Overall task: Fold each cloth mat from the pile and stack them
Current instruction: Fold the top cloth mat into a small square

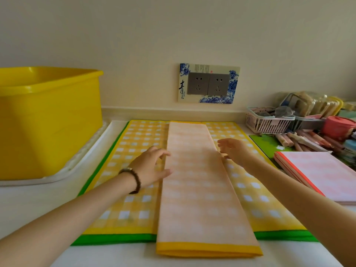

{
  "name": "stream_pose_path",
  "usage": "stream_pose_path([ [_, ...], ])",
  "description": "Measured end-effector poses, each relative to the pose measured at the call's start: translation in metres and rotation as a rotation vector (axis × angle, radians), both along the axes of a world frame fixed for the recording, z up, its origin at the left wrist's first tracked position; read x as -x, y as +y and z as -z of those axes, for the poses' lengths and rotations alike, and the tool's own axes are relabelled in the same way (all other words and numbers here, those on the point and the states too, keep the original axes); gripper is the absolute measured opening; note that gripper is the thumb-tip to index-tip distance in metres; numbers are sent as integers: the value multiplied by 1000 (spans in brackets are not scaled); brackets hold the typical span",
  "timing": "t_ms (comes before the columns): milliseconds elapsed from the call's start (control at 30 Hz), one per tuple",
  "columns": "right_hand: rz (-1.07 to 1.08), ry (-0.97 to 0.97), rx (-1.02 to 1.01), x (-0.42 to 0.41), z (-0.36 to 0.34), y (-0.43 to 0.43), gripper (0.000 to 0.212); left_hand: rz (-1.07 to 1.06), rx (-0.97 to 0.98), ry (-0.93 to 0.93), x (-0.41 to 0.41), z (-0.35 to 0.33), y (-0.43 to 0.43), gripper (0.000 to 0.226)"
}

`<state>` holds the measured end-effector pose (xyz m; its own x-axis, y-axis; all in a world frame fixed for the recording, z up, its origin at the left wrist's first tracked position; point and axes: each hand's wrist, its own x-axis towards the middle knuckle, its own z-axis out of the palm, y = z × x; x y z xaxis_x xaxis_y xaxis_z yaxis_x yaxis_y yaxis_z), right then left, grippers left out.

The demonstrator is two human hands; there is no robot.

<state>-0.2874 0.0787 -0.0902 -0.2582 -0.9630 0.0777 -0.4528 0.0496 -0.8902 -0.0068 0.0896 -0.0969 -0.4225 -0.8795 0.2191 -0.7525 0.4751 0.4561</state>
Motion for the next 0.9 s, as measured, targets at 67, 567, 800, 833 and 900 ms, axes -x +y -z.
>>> stream_pose_path([
  [67,-121,302,110,5,2,26,28,217,-1,-14,-7,-1,15,67],
  [567,-741,1411,612,28,10,110,45,444,-203,-578,-22,-5,57,135],
  [800,-747,1274,576,21,11,108,43,464,-256,-646,-22,-4,58,140],
  [833,-733,1246,574,21,11,108,41,467,-252,-637,-23,-4,57,140],
  [900,-691,1161,540,22,12,108,39,444,-240,-545,-25,-4,54,136],
])
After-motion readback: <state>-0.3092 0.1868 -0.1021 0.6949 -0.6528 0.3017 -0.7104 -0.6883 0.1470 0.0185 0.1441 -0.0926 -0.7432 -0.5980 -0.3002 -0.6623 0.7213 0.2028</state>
